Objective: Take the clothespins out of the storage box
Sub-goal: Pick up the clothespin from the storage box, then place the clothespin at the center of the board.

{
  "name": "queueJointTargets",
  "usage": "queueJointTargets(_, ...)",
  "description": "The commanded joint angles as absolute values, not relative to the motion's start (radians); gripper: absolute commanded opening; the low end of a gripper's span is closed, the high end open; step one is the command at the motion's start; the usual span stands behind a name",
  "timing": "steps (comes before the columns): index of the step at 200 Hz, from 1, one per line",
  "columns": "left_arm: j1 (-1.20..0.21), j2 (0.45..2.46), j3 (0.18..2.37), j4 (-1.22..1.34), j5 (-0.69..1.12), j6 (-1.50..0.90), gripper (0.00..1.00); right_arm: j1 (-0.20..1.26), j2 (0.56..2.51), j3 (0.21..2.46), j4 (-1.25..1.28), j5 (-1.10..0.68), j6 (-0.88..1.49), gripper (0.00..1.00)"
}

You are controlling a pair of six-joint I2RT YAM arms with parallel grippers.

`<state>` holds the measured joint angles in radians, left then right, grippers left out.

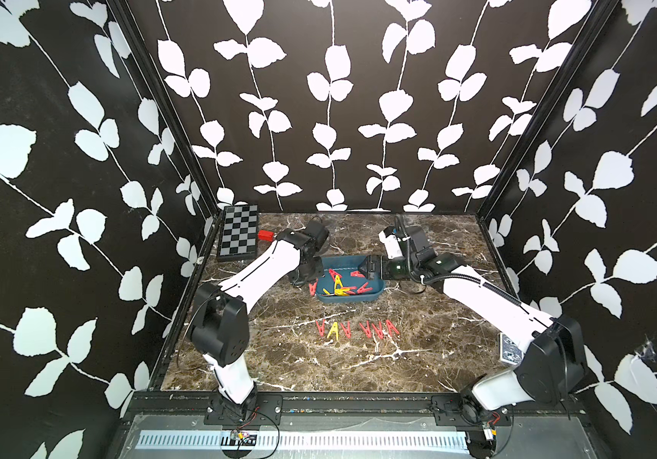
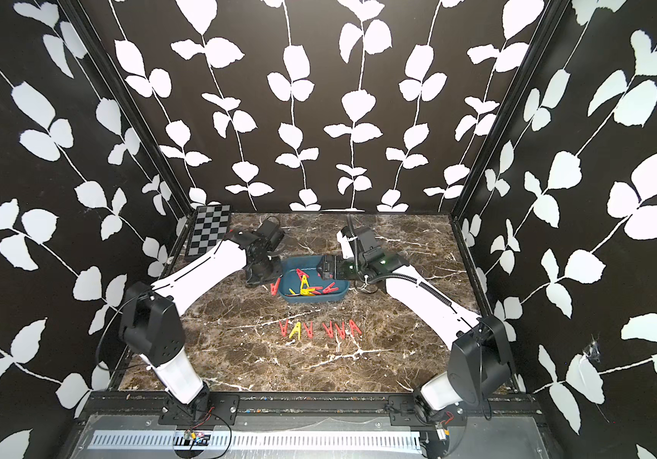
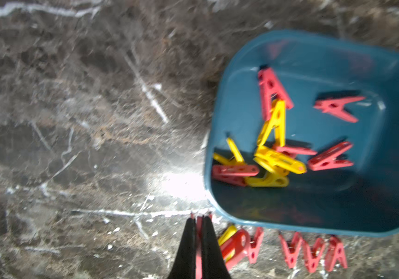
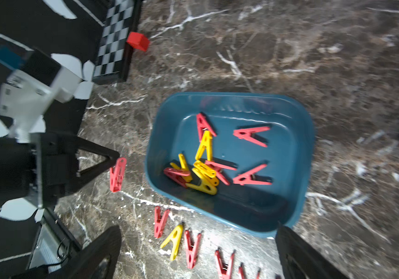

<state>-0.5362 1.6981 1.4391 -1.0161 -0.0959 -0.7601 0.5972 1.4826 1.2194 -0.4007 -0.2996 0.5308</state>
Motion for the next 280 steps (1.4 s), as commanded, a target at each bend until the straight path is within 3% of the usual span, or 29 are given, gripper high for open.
queueJointTargets(1,-0.525,1.61,1.343,-1.005,-0.118,-0.784,0.03,0.635,1.5,1.244,-0.345,-0.324,0.494,0.99)
queueJointTargets(45,-0.521,1.505,1.117,-0.907,-0.088,-0.828,0.03,0.668,1.537,1.278,-0.347,-0.325,0.492,0.99)
queueJointTargets(92,-0.526,1.527,0.952,-0.761,0.026,-0.886,0.03,0.681,1.543,1.286,-0.364,-0.312,0.492,0.99)
queueJointTargets(186,-0.565,1.616,0.909,-0.695,0.058,-0.899,0.04,0.682,1.511,1.241,-0.382,-0.277,0.509,0.99)
queueJointTargets(236,-0.569,1.612,0.91,-0.715,0.045,-0.893,0.3,0.683,1.502,1.233,-0.395,-0.256,0.509,0.99)
queueJointTargets(258,-0.569,1.602,0.937,-0.748,0.028,-0.877,0.33,0.682,1.5,1.232,-0.399,-0.254,0.509,0.99)
queueJointTargets(280,-0.569,1.589,0.989,-0.815,-0.003,-0.854,0.42,0.683,1.494,1.23,-0.402,-0.243,0.511,0.99)
